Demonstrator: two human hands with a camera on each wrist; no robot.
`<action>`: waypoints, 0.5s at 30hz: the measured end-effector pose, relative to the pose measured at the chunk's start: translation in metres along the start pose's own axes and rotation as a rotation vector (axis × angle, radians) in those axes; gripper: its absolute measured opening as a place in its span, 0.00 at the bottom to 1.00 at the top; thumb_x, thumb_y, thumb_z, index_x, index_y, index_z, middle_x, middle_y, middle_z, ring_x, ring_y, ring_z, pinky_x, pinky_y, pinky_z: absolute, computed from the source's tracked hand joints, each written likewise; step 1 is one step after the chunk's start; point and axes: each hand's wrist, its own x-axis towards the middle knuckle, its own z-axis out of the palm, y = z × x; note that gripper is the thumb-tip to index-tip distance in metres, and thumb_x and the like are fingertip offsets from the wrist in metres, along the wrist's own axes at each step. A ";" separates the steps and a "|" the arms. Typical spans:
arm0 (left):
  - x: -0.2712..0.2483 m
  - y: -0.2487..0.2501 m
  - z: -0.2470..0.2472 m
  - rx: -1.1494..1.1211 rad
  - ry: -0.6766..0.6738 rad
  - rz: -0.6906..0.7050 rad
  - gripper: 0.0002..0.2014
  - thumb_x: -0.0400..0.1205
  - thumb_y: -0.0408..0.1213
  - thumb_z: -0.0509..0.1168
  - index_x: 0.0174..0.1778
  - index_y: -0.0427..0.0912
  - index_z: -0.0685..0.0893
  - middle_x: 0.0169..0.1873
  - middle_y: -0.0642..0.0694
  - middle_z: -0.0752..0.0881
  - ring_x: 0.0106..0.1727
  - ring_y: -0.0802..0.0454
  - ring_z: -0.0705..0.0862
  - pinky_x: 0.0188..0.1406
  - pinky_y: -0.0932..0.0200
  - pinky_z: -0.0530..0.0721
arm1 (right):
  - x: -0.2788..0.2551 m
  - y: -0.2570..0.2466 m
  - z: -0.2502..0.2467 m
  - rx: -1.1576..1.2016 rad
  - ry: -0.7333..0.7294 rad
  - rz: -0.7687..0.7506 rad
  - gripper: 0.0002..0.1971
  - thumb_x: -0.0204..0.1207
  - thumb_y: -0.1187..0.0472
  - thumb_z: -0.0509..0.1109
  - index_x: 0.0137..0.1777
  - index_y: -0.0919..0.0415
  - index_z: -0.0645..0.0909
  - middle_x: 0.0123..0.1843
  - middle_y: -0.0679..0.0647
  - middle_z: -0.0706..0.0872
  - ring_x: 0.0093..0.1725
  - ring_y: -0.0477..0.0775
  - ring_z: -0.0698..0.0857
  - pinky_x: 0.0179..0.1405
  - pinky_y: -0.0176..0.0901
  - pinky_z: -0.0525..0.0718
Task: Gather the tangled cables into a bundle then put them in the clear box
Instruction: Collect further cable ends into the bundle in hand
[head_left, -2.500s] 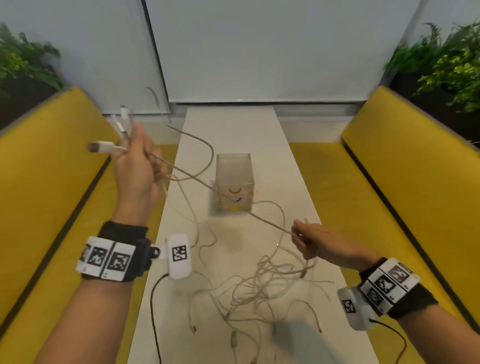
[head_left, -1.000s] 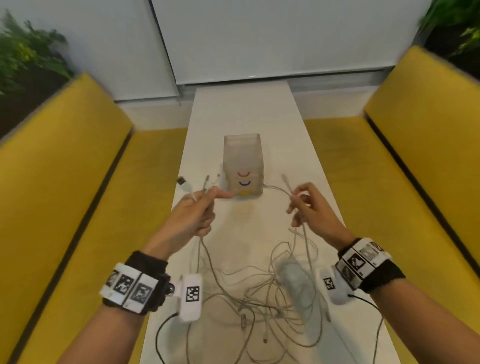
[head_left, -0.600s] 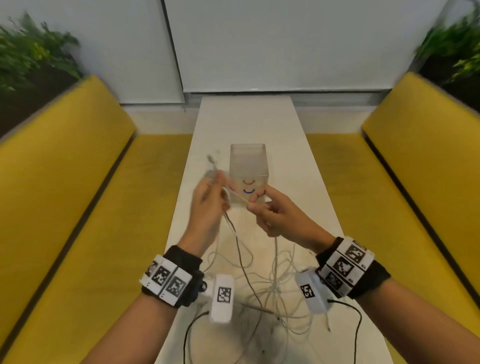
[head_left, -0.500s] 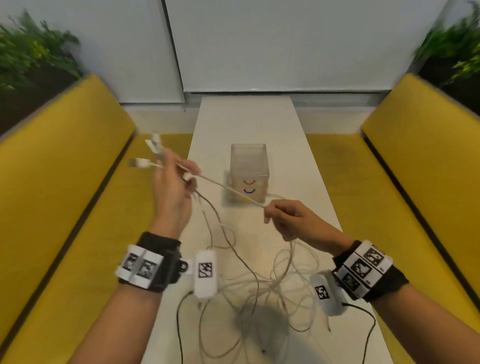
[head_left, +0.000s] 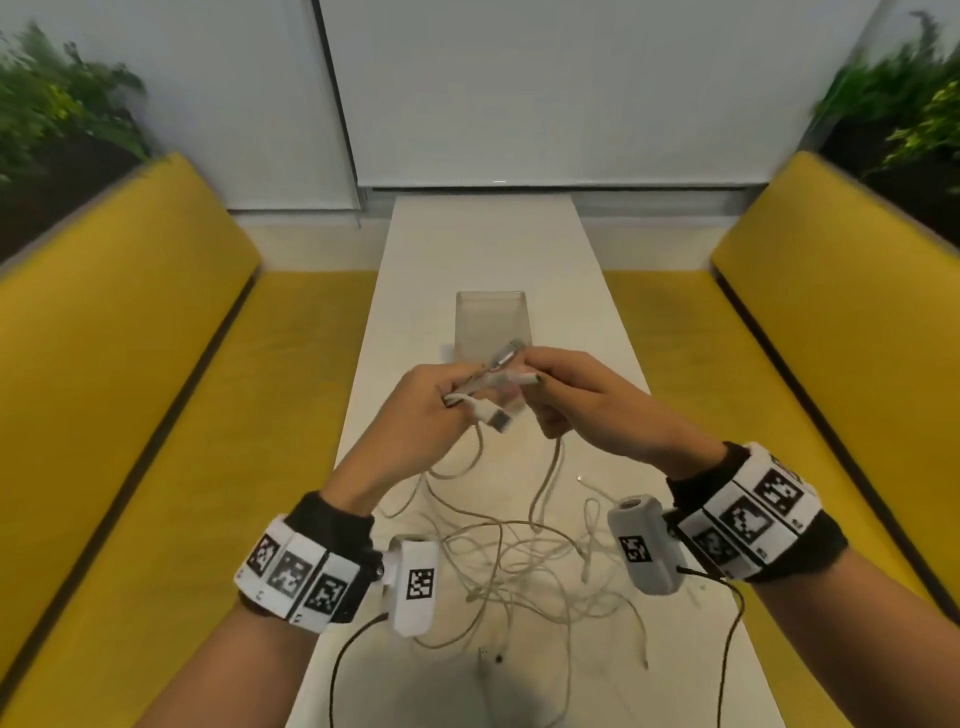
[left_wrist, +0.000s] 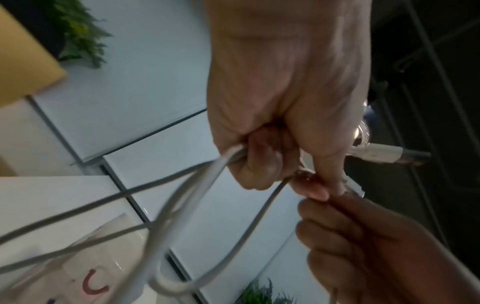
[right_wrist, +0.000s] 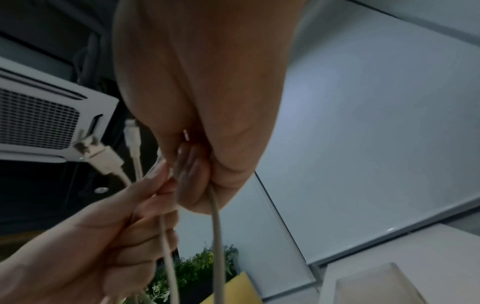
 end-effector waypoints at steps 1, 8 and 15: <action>-0.001 0.002 -0.005 -0.027 0.029 -0.002 0.16 0.85 0.36 0.67 0.38 0.64 0.89 0.23 0.63 0.85 0.28 0.66 0.81 0.29 0.73 0.72 | -0.001 0.001 -0.003 0.018 -0.018 -0.002 0.13 0.89 0.62 0.55 0.57 0.69 0.80 0.30 0.42 0.71 0.28 0.44 0.68 0.29 0.36 0.71; -0.003 -0.003 -0.084 -0.609 0.551 0.013 0.16 0.81 0.52 0.69 0.33 0.49 0.76 0.19 0.56 0.65 0.21 0.58 0.61 0.20 0.64 0.62 | -0.033 0.054 -0.037 0.067 0.131 0.117 0.24 0.78 0.39 0.67 0.34 0.59 0.71 0.30 0.57 0.64 0.27 0.48 0.65 0.29 0.43 0.66; 0.000 -0.008 -0.097 -0.829 0.796 0.005 0.22 0.83 0.46 0.69 0.23 0.52 0.71 0.18 0.54 0.59 0.22 0.56 0.55 0.22 0.61 0.56 | -0.053 0.108 -0.068 0.179 0.302 0.292 0.27 0.78 0.34 0.61 0.30 0.53 0.57 0.30 0.53 0.54 0.30 0.53 0.52 0.29 0.46 0.55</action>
